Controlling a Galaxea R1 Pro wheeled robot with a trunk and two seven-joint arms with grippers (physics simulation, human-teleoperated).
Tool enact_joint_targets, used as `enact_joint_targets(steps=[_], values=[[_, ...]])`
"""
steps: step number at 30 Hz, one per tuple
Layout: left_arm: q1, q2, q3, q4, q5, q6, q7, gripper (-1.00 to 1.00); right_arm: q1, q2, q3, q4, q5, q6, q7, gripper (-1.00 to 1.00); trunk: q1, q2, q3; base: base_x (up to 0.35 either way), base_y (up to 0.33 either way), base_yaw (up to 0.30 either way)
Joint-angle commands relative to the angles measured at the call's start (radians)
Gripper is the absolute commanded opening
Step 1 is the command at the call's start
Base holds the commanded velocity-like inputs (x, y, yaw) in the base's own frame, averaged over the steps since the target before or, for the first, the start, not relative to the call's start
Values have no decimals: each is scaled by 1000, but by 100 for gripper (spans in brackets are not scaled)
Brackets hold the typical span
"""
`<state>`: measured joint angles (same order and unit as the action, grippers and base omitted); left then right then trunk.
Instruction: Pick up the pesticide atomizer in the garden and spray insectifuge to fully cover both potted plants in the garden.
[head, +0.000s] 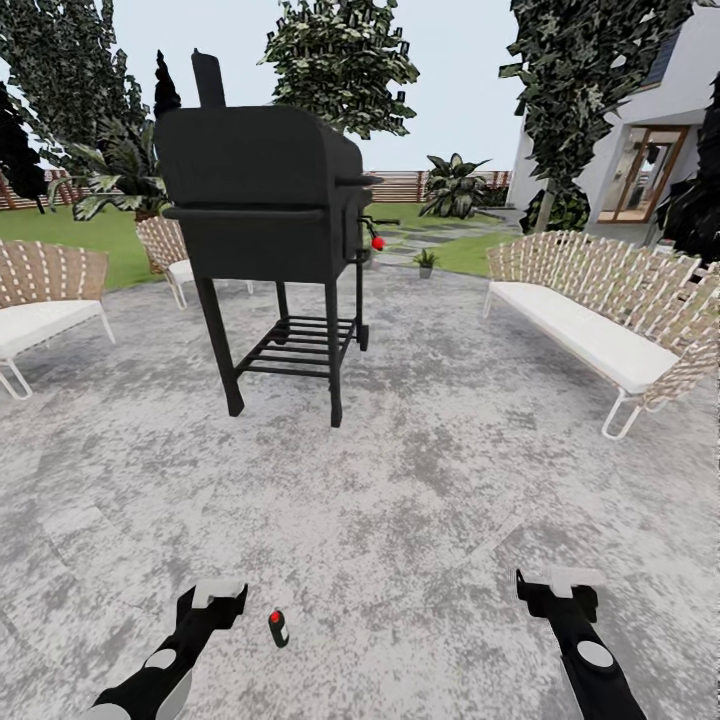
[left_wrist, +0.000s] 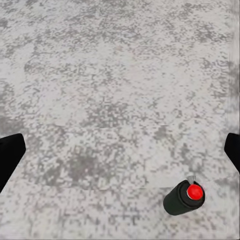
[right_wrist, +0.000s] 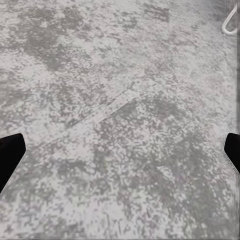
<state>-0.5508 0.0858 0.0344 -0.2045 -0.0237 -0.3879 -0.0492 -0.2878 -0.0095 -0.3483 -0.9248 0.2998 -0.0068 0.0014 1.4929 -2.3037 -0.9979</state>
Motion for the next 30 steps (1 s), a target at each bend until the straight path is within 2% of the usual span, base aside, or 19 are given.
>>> enact_joint_targets(steps=[1, 7, 21, 26, 30], values=[[-1, 0, 4, 1, -2, -3, -4, 100, -1, 0, -1, 0, 10, -1, 0, 100, 0, 0, -1, 0, -265, 0], [-1, 0, 4, 2, -2, -3, -4, 100, -1, 0, -1, 0, 10, -1, 0, 100, 0, 0, -1, 0, -269, 51], [-1, 2, 4, 2, 0, -5, -3, 100, -1, 0, -1, 0, 10, -1, 0, 100, 0, 0, -1, 135, -251, 253], [-1, 0, 5, 2, 1, -5, -3, 100, -1, 0, -1, 0, 10, -1, 0, 100, 0, 0, -1, 217, -197, 54], [0, 0, 5, 2, 1, -5, -3, 100, -1, 0, -1, 0, 10, -1, 1, 100, 0, 0, -1, 12, -253, 5]])
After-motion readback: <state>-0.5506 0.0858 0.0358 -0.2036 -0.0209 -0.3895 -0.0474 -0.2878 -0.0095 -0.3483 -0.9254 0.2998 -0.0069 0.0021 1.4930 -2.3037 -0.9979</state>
